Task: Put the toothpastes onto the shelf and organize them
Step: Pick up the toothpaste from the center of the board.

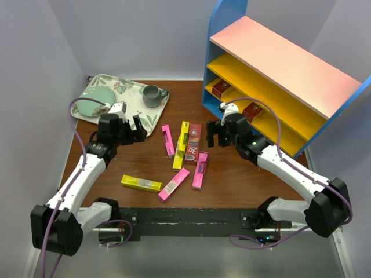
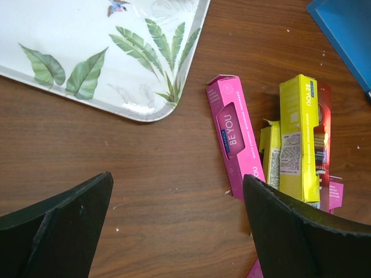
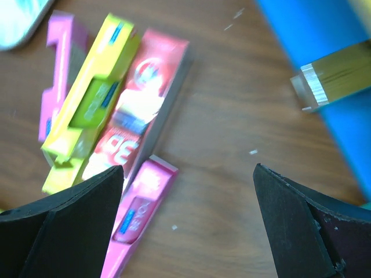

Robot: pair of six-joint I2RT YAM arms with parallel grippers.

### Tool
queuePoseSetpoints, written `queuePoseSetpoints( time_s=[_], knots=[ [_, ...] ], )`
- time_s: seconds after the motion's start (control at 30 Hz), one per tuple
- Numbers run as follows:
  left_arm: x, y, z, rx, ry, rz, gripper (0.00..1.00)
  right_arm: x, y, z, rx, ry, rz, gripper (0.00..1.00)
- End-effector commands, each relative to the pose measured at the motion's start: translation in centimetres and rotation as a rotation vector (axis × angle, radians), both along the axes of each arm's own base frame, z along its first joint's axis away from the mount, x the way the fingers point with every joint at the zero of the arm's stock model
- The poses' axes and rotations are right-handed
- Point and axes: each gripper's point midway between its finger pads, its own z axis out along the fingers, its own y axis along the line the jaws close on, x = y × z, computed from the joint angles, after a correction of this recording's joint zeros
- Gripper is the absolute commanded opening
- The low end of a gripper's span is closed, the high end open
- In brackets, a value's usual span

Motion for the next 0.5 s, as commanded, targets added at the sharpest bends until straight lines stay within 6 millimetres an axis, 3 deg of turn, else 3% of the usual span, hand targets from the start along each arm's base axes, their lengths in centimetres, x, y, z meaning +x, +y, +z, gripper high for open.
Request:
queuePoseSetpoints(
  time_s=[0.0, 0.13, 0.47],
  knots=[
    [0.7, -1.0, 1.8, -0.048, -0.053, -0.044, 1.0, -0.2, 2.5, -0.9, 0.035, -0.006, 0.005, 0.98],
    [0.0, -2.6, 1.3, -0.083, -0.028, -0.089, 1.0, -0.7, 1.8, -2.2, 0.03, 0.001, -0.039, 0.98],
    [-3.9, -12.0, 3.0, -0.143, -0.052, -0.151, 0.99, -2.4, -4.4, -0.7, -0.004, -0.129, -0.24, 0.98]
  ],
)
